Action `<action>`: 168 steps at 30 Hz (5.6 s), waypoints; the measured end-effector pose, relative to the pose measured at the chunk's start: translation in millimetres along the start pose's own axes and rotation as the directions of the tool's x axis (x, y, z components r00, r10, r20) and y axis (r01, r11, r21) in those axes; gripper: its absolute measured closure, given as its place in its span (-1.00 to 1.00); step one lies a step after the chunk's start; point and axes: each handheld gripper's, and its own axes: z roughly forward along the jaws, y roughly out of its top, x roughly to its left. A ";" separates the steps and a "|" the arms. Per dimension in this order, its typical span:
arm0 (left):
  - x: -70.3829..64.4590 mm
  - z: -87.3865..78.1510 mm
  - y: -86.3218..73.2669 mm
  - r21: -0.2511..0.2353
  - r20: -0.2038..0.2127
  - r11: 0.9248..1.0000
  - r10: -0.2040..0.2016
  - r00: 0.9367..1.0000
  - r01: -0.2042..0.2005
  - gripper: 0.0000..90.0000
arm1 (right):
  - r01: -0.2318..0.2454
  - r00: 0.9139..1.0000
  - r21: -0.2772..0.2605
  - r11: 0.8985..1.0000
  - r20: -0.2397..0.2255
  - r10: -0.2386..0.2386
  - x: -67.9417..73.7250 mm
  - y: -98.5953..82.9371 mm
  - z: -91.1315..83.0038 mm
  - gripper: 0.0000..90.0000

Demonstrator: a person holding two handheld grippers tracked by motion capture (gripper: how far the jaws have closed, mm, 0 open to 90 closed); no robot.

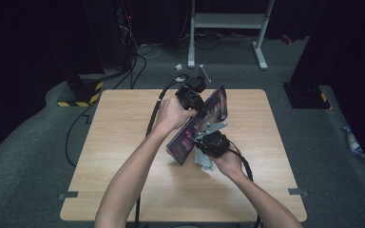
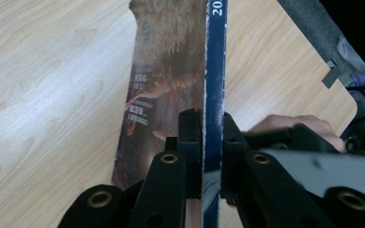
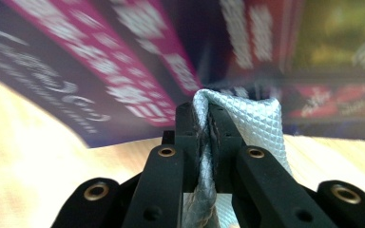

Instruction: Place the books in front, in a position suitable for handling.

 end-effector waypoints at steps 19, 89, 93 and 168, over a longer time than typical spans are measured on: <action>4.8 20.4 15.9 0.015 -0.046 1.000 -0.013 0.999 0.014 0.85 | 0.113 0.985 -0.179 0.977 -0.106 -0.133 38.8 31.2 -44.5 0.87; 0.7 15.6 9.6 0.002 -0.039 1.000 -0.012 0.999 0.012 0.84 | 0.174 0.964 -0.237 0.956 -0.159 -0.215 60.4 47.1 -50.7 0.87; 0.8 14.4 9.1 0.000 -0.035 1.000 -0.018 0.999 0.018 0.84 | 0.194 0.958 -0.211 0.958 -0.171 -0.232 65.1 40.6 -41.0 0.87; 0.3 0.3 -14.1 0.028 0.043 0.999 0.030 0.999 -0.031 0.85 | -0.212 0.963 -0.090 0.973 0.151 0.224 -82.9 -23.8 -26.0 0.87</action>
